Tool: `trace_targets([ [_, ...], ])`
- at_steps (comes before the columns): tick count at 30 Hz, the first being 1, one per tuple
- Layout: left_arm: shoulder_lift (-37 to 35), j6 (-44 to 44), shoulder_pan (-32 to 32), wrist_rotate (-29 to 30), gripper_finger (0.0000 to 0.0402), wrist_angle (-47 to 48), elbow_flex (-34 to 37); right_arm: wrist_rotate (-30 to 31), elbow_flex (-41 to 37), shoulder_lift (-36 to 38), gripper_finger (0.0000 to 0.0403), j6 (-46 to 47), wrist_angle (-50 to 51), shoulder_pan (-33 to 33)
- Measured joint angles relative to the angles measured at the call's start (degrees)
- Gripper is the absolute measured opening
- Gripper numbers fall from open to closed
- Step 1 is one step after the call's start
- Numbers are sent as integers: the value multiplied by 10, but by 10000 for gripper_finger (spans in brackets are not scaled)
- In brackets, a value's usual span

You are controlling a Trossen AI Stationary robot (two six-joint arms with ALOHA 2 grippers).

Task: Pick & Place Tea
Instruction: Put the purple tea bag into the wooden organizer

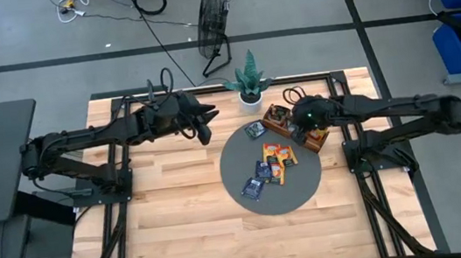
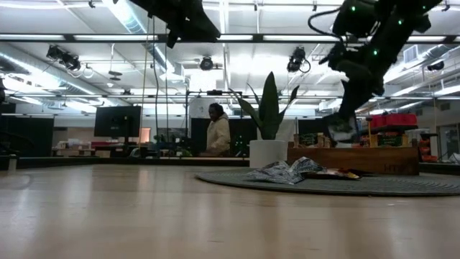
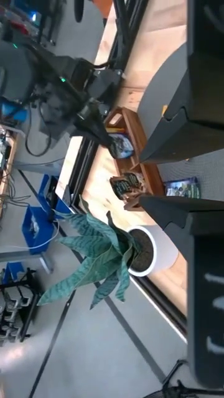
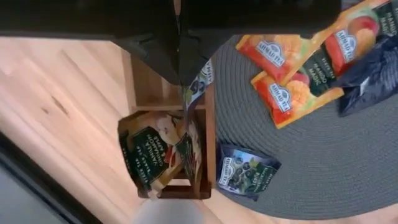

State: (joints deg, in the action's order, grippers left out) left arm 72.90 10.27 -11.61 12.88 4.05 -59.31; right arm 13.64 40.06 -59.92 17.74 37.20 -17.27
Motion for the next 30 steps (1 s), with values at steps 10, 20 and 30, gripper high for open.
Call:
trace_targets([
  [10,0,15,6,0,99,0,0,-6,-66,15,0,-20,-71,-58],
  [20,0,16,6,0,99,-7,0,-11,-105,15,0,-6,-117,-91],
  [30,1,16,6,0,99,-9,0,-12,-115,15,39,27,-120,-112],
])
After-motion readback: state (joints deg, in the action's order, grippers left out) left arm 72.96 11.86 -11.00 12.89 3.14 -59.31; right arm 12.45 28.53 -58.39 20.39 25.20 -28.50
